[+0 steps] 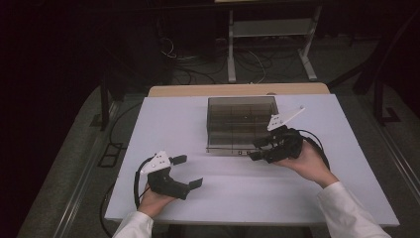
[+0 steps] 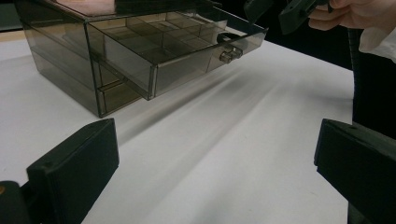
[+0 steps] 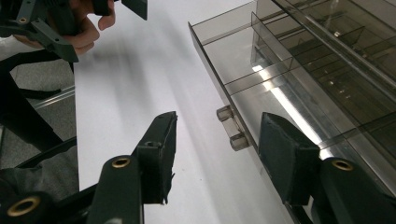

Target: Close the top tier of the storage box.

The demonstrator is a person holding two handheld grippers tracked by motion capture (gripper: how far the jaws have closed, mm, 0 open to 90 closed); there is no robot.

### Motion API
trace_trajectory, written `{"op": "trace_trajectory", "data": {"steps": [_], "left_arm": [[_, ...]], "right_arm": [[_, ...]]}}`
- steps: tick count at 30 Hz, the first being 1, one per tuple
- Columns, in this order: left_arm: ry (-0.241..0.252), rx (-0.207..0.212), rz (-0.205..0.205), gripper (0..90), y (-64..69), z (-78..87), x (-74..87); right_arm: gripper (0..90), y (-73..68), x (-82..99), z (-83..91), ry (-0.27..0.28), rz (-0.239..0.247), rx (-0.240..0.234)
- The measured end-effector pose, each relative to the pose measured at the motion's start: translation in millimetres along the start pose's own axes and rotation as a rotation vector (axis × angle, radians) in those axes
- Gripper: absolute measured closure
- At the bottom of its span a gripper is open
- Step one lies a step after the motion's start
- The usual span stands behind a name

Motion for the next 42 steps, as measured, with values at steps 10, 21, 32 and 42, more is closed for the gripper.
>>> {"op": "trace_trajectory", "data": {"steps": [10, 21, 32, 42], "left_arm": [[-0.001, 0.0, 0.0, 0.0, 0.2, -0.1, 0.1], [0.001, 0.001, 0.001, 0.0, 0.4, 0.0, -0.1], [0.002, 0.001, 0.002, 0.0, 0.5, -0.1, -0.1], [-0.002, 0.002, -0.003, 0.0, 0.3, -0.1, 0.3]], "right_arm": [[46.5, -8.8, 1.8, -7.4, -0.013, 0.014, -0.02], [61.5, -16.2, 7.2, -17.4, -0.047, 0.037, -0.049], [80.0, -20.8, 13.0, -27.0, -0.074, 0.035, -0.069], [85.9, -20.4, 19.5, -37.6, -0.106, 0.034, -0.051]]}}
Point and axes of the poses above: each handheld gripper's, and its own axes: z roughly backward along the jaws, x roughly out of its underside, y roughly to its right, the point moved 10 cm from there along -z, roughly forward along the jaws, and after that the axes turned 5 degrees about y, right-handed, at the moved point
